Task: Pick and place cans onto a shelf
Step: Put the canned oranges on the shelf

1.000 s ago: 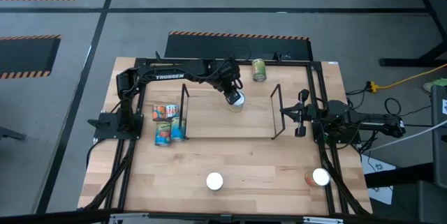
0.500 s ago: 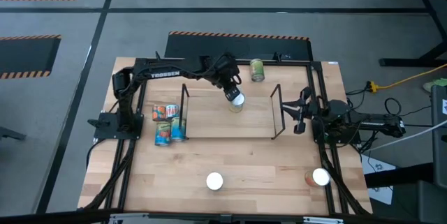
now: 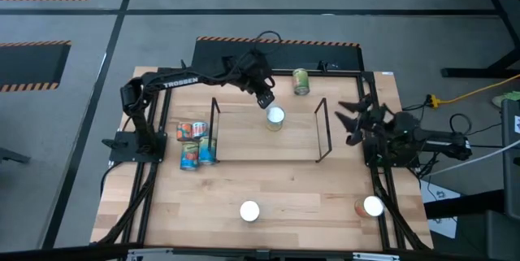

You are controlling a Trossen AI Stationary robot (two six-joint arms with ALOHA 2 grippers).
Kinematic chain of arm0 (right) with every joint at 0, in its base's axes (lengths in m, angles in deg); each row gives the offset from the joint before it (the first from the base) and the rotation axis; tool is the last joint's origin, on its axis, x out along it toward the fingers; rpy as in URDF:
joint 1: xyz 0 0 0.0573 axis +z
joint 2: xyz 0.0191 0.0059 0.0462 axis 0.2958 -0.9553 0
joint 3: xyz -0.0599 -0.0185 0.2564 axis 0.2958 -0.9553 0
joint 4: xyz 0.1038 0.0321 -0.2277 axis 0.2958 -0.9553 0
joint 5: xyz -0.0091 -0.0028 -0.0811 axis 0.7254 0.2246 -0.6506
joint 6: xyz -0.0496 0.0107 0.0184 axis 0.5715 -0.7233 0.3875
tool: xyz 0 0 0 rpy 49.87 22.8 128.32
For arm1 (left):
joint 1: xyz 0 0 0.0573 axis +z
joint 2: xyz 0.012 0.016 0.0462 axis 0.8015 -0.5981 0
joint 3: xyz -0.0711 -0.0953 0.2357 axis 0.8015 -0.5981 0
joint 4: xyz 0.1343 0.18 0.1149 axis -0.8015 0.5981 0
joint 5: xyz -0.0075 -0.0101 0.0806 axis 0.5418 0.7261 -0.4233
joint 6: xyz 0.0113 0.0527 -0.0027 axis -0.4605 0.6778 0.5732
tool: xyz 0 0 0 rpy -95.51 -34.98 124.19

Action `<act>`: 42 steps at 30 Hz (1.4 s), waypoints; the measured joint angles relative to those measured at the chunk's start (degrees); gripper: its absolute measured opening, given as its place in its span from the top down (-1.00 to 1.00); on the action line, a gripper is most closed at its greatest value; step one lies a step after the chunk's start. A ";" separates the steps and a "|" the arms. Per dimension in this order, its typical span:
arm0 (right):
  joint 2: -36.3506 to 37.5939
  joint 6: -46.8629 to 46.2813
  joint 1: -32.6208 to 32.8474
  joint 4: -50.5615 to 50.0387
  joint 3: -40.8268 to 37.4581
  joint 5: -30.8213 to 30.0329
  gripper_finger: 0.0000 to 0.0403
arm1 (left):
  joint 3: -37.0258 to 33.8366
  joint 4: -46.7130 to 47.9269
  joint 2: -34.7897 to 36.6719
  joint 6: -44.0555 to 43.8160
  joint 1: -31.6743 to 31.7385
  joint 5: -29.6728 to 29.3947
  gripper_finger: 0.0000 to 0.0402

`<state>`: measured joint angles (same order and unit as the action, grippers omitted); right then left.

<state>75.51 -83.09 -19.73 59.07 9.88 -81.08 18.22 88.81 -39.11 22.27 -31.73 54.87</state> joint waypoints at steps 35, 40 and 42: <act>-57.00 5.83 -41.42 -34.78 46.76 5.56 -0.03 | 0.00 0.11 0.00 1.40 0.04 0.00 0.47; -63.07 5.91 -46.43 -39.23 46.78 15.02 -0.03 | 0.00 0.13 -0.02 1.40 0.04 0.00 0.47; -65.39 5.93 -47.67 -40.51 46.78 17.91 -0.03 | 0.00 0.13 -0.02 1.40 0.04 0.00 0.47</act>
<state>10.12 -77.16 -67.40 18.57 56.67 -63.16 18.22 88.93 -39.13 23.67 -31.69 54.87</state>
